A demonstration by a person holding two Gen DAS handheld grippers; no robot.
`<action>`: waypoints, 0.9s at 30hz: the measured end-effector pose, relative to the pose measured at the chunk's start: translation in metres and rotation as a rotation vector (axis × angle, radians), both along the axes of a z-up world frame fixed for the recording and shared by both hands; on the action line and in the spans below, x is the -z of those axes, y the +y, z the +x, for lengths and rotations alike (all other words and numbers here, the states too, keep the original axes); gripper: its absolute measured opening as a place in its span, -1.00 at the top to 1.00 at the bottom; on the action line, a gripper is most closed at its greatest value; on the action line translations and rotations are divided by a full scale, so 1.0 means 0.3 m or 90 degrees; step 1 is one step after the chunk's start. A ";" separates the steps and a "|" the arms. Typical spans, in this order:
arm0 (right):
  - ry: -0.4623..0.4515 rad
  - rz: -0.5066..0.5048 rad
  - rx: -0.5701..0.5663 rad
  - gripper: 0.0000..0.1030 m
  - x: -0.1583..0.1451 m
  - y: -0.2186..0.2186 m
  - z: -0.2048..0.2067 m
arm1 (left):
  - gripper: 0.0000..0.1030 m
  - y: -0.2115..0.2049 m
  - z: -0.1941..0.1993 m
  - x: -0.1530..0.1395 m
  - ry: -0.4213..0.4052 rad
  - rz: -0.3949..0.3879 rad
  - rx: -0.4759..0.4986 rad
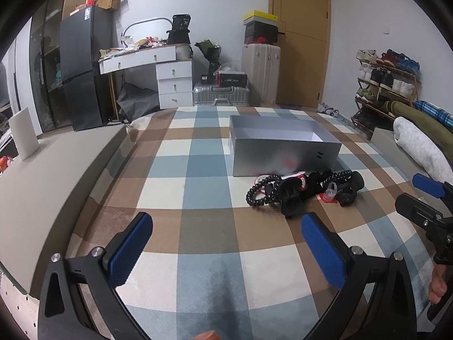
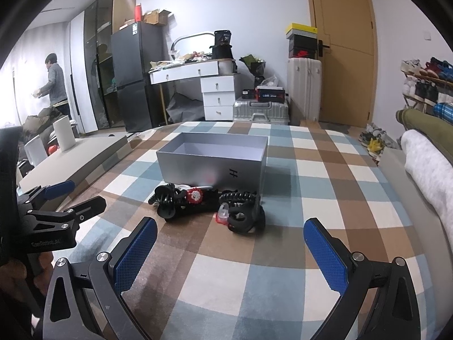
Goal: Organize jewelry
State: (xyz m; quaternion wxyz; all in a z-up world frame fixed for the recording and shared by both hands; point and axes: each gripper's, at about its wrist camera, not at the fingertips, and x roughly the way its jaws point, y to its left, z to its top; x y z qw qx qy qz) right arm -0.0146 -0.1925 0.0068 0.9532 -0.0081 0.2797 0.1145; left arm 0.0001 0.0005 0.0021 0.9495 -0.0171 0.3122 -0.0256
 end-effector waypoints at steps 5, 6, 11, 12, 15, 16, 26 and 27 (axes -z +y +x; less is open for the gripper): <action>0.006 -0.004 -0.004 -1.00 0.007 0.005 0.007 | -0.98 0.004 -0.001 0.006 0.006 -0.005 0.000; 0.007 -0.006 -0.004 -1.00 0.008 0.006 0.007 | -0.98 0.005 0.000 0.006 0.009 -0.005 0.000; 0.011 -0.010 -0.002 -1.00 0.014 0.007 0.011 | -0.98 0.003 -0.001 0.012 0.012 -0.002 0.002; 0.013 -0.012 -0.001 -1.00 0.017 0.007 0.012 | -0.98 0.003 0.000 0.013 0.014 -0.002 0.001; 0.023 -0.014 0.003 -1.00 0.027 0.006 0.021 | -0.98 0.006 0.003 0.016 0.019 -0.005 0.001; 0.025 -0.014 0.002 -1.00 0.029 0.005 0.023 | -0.98 0.009 0.004 0.018 0.020 -0.006 0.001; 0.030 -0.020 -0.009 -1.00 0.022 0.009 0.023 | -0.98 0.005 0.006 0.019 0.026 -0.002 0.004; 0.032 -0.018 -0.009 -1.00 0.022 0.008 0.024 | -0.98 0.004 0.005 0.019 0.027 -0.002 0.005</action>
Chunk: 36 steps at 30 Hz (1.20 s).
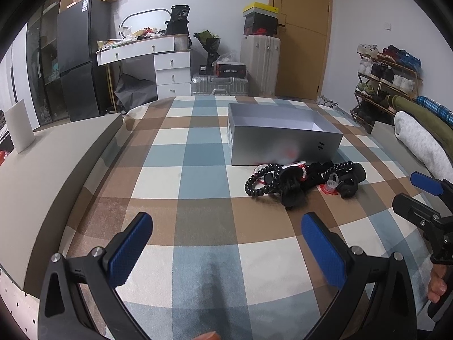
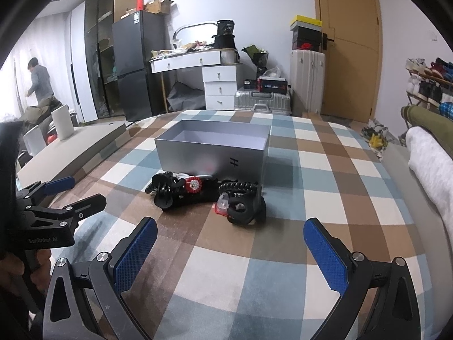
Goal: Organize jewelry
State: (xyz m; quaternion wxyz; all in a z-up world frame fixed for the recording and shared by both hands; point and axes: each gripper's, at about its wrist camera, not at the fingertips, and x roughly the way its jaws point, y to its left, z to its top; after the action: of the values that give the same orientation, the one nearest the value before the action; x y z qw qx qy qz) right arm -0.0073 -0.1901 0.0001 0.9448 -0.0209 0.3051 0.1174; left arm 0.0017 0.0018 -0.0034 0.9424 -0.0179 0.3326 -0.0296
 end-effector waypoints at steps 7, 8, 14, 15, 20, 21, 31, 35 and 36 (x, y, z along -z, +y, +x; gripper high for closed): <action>0.029 0.011 0.017 -1.00 0.013 -0.019 0.038 | -0.98 0.005 0.015 0.004 0.010 -0.007 -0.004; 0.036 0.013 0.019 -1.00 0.017 -0.023 0.048 | -0.98 0.007 0.020 0.007 0.015 -0.012 -0.003; 0.074 0.029 0.030 -0.99 0.040 -0.053 0.110 | -0.98 0.012 0.049 0.024 0.028 -0.026 -0.001; 0.079 0.033 0.030 -0.97 0.042 -0.058 0.120 | -0.98 0.011 0.054 0.025 0.026 -0.027 0.000; 0.103 0.068 0.021 -0.69 0.052 -0.086 0.169 | -0.98 -0.007 0.072 0.025 0.013 -0.016 0.004; 0.111 0.078 0.020 -0.64 0.056 -0.094 0.182 | -0.98 -0.013 0.080 0.028 0.016 -0.017 0.009; 0.166 0.101 0.000 -0.30 0.100 -0.095 0.264 | -0.98 -0.018 0.105 0.034 0.040 -0.044 0.025; 0.182 0.095 -0.005 -0.19 0.126 -0.073 0.282 | -0.98 -0.023 0.112 0.038 0.051 -0.048 0.039; 0.184 0.090 -0.004 -0.18 0.133 -0.070 0.286 | -0.98 -0.027 0.112 0.041 0.058 -0.044 0.043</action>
State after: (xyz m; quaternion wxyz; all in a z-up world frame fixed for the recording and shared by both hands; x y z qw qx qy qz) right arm 0.0785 -0.2112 -0.0398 0.8898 0.0621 0.4288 0.1436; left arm 0.0352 -0.0062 -0.0157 0.9237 -0.0405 0.3741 -0.0719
